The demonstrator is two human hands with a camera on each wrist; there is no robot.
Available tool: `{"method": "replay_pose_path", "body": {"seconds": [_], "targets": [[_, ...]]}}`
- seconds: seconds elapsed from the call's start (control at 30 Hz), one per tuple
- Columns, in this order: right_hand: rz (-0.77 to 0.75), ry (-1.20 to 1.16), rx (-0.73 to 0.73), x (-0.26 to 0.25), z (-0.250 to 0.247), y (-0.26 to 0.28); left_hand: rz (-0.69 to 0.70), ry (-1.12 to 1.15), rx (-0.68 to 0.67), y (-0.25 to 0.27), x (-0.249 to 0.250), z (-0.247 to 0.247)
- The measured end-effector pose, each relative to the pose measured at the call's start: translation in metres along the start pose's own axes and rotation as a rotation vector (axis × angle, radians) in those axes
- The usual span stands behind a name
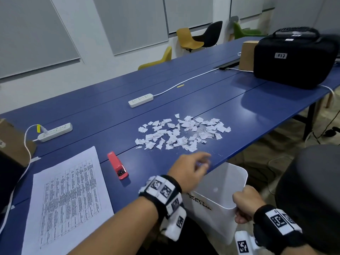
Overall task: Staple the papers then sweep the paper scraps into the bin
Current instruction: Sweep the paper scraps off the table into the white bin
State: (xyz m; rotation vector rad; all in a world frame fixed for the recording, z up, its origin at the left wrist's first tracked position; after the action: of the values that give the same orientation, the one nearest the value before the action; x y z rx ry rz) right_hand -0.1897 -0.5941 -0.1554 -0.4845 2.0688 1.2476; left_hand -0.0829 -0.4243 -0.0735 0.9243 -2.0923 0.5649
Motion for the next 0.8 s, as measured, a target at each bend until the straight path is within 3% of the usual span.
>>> {"method": "replay_pose_path", "body": {"seconds": [0.07,0.1,0.23,0.3,0.43,0.8], "targets": [[0.0,0.002,-0.002,0.0,0.0,-0.004,-0.04,-0.142,0.147,-0.019,-0.014,-0.023],[0.0,0.007,0.001,-0.001,0.001,-0.005,-0.088,-0.264,0.153,-0.029,-0.024,-0.033],[-0.007,0.001,0.003,-0.004,0.007,-0.009,-0.412,-0.6,-0.05,-0.044,-0.058,-0.054],[-0.006,0.007,0.01,-0.006,0.01,-0.012,-0.444,-0.615,-0.134,-0.046,-0.063,-0.052],[-0.016,0.022,-0.003,-0.009,0.016,-0.017,-0.352,-0.642,-0.229,-0.045,-0.05,-0.038],[-0.012,0.039,-0.004,-0.016,0.006,-0.009,0.027,-0.658,-0.271,0.002,0.007,0.014]]}}
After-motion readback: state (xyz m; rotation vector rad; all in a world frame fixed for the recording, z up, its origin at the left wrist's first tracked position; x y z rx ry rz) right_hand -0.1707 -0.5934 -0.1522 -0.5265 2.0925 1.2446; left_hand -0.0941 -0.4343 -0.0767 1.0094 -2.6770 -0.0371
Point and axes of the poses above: each hand's wrist, its own y-axis away from the middle knuckle, its own z-axis out of the palm, x = y × z, the point moved 1 cm from there along -y, towards the middle knuckle, and after that the axes turned 2 degrees about y, right-handed, at the moved point
